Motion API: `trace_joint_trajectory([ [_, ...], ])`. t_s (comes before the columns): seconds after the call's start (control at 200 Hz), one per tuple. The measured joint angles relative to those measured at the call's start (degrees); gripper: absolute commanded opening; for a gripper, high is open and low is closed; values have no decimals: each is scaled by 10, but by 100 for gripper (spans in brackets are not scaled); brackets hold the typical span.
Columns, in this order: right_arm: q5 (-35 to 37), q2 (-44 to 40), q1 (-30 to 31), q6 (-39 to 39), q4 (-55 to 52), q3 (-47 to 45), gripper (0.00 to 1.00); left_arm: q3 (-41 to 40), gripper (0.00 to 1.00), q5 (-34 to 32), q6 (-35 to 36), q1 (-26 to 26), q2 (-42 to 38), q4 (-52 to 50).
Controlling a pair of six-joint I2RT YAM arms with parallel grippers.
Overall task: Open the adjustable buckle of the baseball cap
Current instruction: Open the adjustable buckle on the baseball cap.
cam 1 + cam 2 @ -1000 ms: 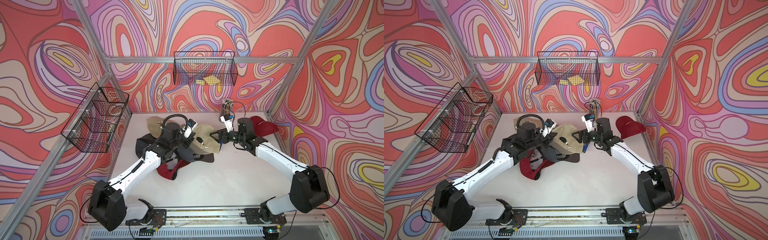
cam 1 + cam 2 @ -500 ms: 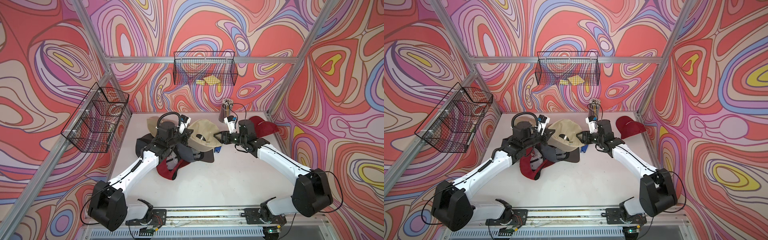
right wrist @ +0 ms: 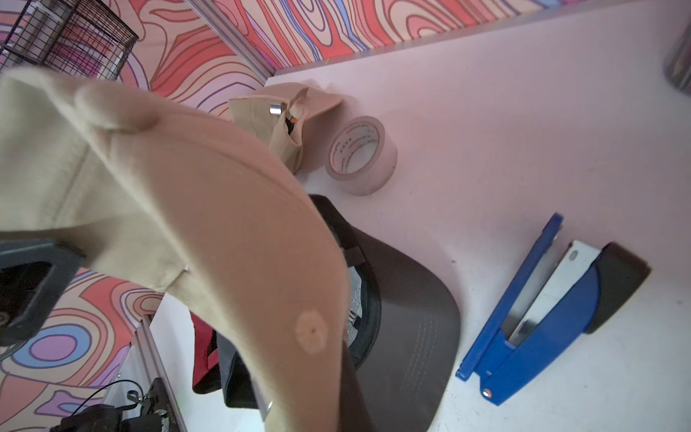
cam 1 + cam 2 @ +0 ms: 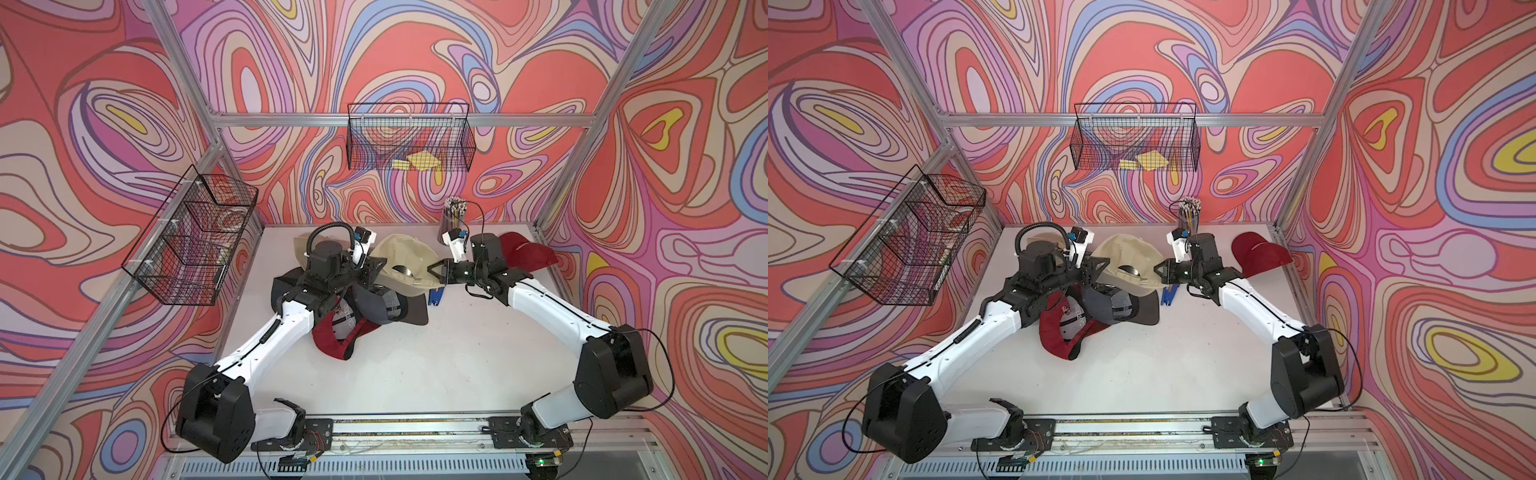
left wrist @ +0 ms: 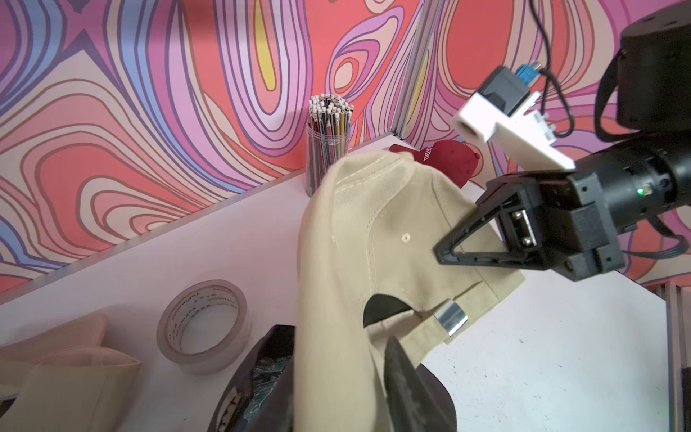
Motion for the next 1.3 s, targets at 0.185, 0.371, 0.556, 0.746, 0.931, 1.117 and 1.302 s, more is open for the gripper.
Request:
trace_joint_trajectory([
  [0.185, 57, 24, 0, -44, -43, 63, 0, 11, 59, 28, 43, 22, 2, -6],
  [0.371, 104, 57, 0, -103, -78, 92, 0, 17, 65, 61, 97, 21, 2, -14],
  [0.556, 111, 61, 0, -170, -108, 97, 0, 20, 65, 78, 136, 21, 5, -27],
  [0.746, 106, 62, 5, -233, -139, 122, 0, 21, 65, 97, 144, 21, 11, -28],
  [0.931, 105, 61, 22, -285, -150, 123, 0, 22, 61, 122, 159, 21, 11, -27],
  [1.117, 105, 53, 44, -327, -154, 122, 0, 25, 66, 146, 192, 16, 11, -44],
  [1.302, 104, 38, 69, -364, -157, 120, 0, 37, 66, 156, 242, -2, 11, -82],
])
